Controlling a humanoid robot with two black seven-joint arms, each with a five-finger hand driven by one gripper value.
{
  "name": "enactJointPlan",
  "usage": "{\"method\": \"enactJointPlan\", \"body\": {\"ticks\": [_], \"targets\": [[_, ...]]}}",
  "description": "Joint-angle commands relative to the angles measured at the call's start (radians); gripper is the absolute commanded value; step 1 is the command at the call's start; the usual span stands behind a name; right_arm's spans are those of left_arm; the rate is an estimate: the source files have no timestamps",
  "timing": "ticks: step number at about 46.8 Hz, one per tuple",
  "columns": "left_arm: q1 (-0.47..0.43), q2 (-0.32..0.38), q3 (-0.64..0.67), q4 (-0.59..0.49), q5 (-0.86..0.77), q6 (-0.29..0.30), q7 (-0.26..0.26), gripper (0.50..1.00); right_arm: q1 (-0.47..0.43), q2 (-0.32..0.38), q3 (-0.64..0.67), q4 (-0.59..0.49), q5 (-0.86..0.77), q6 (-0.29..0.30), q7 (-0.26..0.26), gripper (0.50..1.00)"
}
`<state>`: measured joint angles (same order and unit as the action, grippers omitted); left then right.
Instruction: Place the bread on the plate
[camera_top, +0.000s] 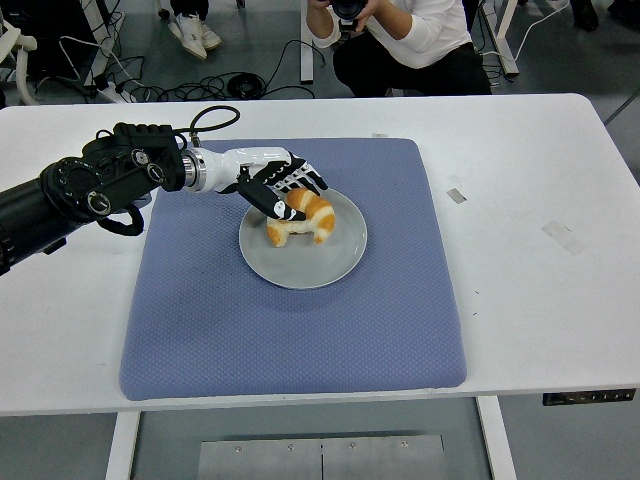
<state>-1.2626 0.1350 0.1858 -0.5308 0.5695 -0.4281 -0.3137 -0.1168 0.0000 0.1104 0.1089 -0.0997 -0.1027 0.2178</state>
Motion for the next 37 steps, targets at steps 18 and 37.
{"method": "enactJointPlan", "body": {"ticks": [18, 37], "targets": [[-0.004, 0.008, -0.016, 0.000, -0.013, -0.001, -0.001, 0.934, 0.000, 0.000, 0.000, 0.000, 0.000, 0.000, 0.000, 1.000], [-0.004, 0.017, -0.086, 0.012, -0.114, 0.002, 0.001, 0.971, 0.000, 0.000, 0.000, 0.000, 0.000, 0.001, 0.000, 1.000]]}}
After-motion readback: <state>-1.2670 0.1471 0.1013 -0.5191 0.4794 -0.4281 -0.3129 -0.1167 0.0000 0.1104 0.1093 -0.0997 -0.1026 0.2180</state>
